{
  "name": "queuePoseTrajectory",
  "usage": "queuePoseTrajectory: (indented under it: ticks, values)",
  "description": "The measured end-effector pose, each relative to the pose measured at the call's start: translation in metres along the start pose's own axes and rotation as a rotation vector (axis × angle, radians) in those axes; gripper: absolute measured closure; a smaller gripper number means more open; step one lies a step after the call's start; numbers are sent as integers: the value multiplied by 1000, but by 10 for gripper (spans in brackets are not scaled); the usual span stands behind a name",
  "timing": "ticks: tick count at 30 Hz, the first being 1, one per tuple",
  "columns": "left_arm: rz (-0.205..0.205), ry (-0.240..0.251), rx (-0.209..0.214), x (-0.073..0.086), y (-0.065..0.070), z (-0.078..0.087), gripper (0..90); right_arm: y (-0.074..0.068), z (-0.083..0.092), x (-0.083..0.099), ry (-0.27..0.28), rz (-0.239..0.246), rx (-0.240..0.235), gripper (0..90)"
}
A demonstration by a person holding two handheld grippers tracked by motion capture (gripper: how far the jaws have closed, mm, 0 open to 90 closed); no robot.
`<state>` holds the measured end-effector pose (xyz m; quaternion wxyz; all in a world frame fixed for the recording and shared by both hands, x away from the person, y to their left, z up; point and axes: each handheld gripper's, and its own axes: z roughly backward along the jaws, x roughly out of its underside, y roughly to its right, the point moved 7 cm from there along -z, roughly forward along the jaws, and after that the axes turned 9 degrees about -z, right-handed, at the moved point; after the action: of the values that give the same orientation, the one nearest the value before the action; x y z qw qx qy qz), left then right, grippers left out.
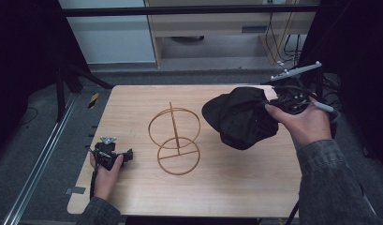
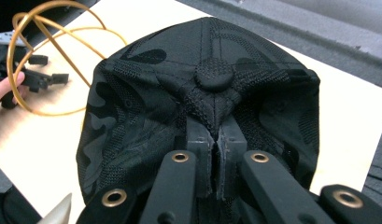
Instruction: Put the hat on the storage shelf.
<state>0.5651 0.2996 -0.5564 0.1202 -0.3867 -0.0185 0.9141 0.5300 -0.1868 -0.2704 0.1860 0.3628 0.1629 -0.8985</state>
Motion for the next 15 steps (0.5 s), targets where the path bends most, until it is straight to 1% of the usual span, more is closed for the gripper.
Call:
queuePoseTrajectory:
  ticks: [4, 7, 9, 10, 15]
  values:
    - [0, 0, 0, 0, 0, 0, 0, -4, 0, -15, 22, 1, 14, 866]
    - [0, 0, 0, 0, 0, 0, 0, -9, -2, -26, 33, -2, 13, 867]
    - [0, 0, 0, 0, 0, 0, 0, -10, -2, -28, 41, -2, 12, 867]
    - [0, 0, 0, 0, 0, 0, 0, -14, -2, -38, 57, -1, 10, 867]
    - [0, 0, 0, 0, 0, 0, 0, -26, -3, -55, 86, 1, -8, 867]
